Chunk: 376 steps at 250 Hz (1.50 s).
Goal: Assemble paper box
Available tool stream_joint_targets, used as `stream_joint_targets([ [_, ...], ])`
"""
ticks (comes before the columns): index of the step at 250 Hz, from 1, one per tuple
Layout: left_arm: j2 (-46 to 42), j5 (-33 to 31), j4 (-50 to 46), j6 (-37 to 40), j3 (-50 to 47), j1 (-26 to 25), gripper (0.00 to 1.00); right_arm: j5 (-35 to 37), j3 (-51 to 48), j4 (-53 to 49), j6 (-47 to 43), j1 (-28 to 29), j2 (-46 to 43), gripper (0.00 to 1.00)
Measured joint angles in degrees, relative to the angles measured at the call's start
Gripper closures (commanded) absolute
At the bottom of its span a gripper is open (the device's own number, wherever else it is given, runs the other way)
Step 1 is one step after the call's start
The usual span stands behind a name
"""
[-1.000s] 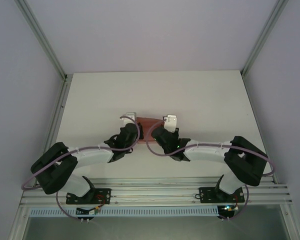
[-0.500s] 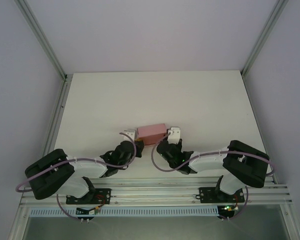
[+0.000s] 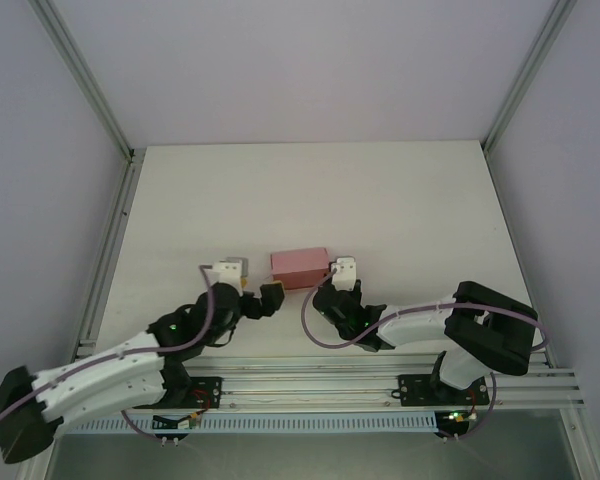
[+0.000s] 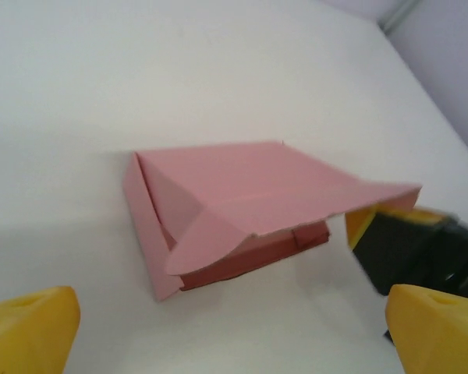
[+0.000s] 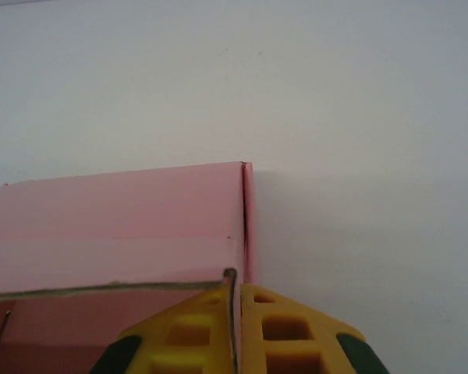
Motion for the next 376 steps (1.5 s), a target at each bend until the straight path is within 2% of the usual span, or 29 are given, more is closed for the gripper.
stream_joint_targets([
  [24, -3.82, -3.23, -8.37, -4.44, 5.4, 0.59, 0.0, -0.2, 0.0, -0.33, -0.15, 0.0, 0.02, 0.94],
  [46, -1.33, -3.93, -13.33, -8.44, 11.13, 3.48, 0.0, -0.79, 0.0, -0.48, -0.17, 0.0, 0.13, 0.92],
  [71, 8.74, 0.07, -13.88, -11.13, 16.24, 10.29, 0.0, -2.49, -0.02, -1.53, -0.55, 0.0, 0.15, 0.84],
  [90, 19.8, 4.7, -12.85, -11.93, 18.99, 13.94, 0.02, -3.76, -0.04, -2.69, -0.9, 0.07, 0.22, 0.74],
  [114, 32.02, 9.51, -10.86, -11.52, 19.78, 15.34, 0.1, -5.05, -0.04, -6.16, -0.74, 0.22, 0.11, 0.67],
  [137, 37.9, 13.51, -10.38, -10.43, 19.74, 15.39, 0.16, -6.47, -0.04, -11.91, 0.63, 0.22, -1.55, 0.63],
  [152, 38.97, 15.43, -8.76, -9.92, 19.15, 15.39, 0.17, -7.61, -0.24, -15.19, 1.95, 0.22, -4.24, 0.54],
  [175, 38.49, 16.85, -5.84, -9.29, 16.96, 15.39, 0.17, -10.93, -2.25, -18.95, 3.61, 0.22, -11.74, 0.3],
  [194, 38.18, 17.16, -3.89, -9.01, 14.95, 15.39, 0.2, -14.67, -4.76, -21.81, 3.3, 0.22, -19.5, 0.0],
  [220, 38.25, 17.4, -2.03, -8.68, 13.03, 15.39, 0.25, -19.74, -7.58, -25.31, 1.73, 0.22, -30.42, 0.0],
  [246, 39.04, 18.18, -0.24, -8.44, 12.44, 15.39, 0.35, -22.69, -8.28, -28.04, -0.46, -0.02, -39.43, 0.0],
  [267, 39.85, 18.67, 1.31, -8.26, 12.26, 15.39, 0.45, -24.59, -7.76, -29.29, -1.84, -1.88, -43.06, 0.0],
  [277, 40.22, 19.06, 1.99, -8.07, 12.26, 15.39, 0.46, -26.05, -6.86, -29.94, -2.36, -4.0, -43.25, 0.0],
  [302, 41.18, 19.78, 3.82, -7.54, 12.17, 15.39, 0.49, -32.35, -3.02, -30.62, -2.97, -11.54, -39.23, 0.0],
  [331, 42.05, 20.28, 6.03, -7.32, 11.76, 15.39, 0.49, -41.68, 3.19, -30.34, -2.71, -20.33, -28.48, 0.0],
  [376, 42.25, 20.96, 10.34, -6.36, 9.97, 15.39, 0.59, -51.17, 12.33, -31.45, -2.29, -27.56, -10.97, 0.0],
])
